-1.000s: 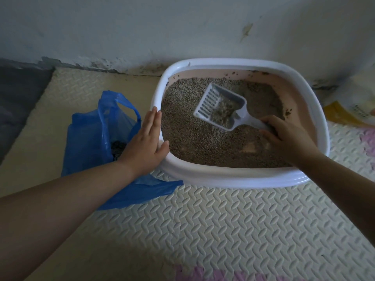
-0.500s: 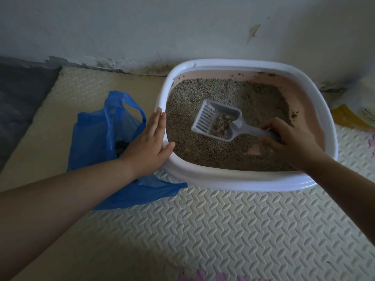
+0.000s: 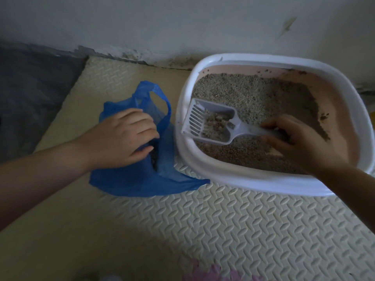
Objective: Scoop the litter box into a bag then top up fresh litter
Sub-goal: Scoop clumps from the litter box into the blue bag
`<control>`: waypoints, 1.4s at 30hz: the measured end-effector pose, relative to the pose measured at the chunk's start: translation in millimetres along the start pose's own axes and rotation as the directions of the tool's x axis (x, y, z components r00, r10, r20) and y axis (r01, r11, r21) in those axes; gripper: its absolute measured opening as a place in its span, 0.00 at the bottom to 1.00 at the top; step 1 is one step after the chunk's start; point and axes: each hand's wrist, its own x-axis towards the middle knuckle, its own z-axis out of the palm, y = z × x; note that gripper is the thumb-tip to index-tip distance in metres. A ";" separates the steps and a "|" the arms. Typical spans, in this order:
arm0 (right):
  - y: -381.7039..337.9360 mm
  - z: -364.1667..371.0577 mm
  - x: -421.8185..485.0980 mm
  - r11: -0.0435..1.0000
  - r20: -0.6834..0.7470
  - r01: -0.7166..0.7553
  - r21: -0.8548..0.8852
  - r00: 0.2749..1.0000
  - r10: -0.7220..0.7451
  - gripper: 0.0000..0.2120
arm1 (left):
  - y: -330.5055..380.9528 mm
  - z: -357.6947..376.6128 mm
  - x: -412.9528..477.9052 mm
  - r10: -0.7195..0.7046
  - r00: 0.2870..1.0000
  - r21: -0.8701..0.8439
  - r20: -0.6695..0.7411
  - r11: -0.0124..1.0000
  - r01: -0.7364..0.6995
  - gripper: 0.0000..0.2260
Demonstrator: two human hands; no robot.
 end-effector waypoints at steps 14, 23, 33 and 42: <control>-97.1 40.3 80.7 0.913 0.175 0.359 -0.196 0.929 -0.328 0.15 | -23.9 4.6 -54.4 0.051 0.998 -0.011 -0.040 0.999 -0.052 0.07; -134.9 86.1 95.9 0.830 0.083 0.505 -0.236 0.862 -0.500 0.10 | -24.7 14.8 -78.3 -0.144 0.989 -0.204 -0.043 0.970 0.132 0.04; -117.5 89.8 86.0 0.748 0.071 0.603 -0.279 0.789 -0.610 0.09 | -22.7 16.5 -77.3 -0.157 0.986 -0.230 -0.051 0.963 0.142 0.04; -101.1 88.2 71.9 0.730 0.048 0.619 -0.291 0.771 -0.634 0.10 | -18.8 13.8 -73.8 -0.157 0.986 -0.255 -0.057 0.957 0.138 0.04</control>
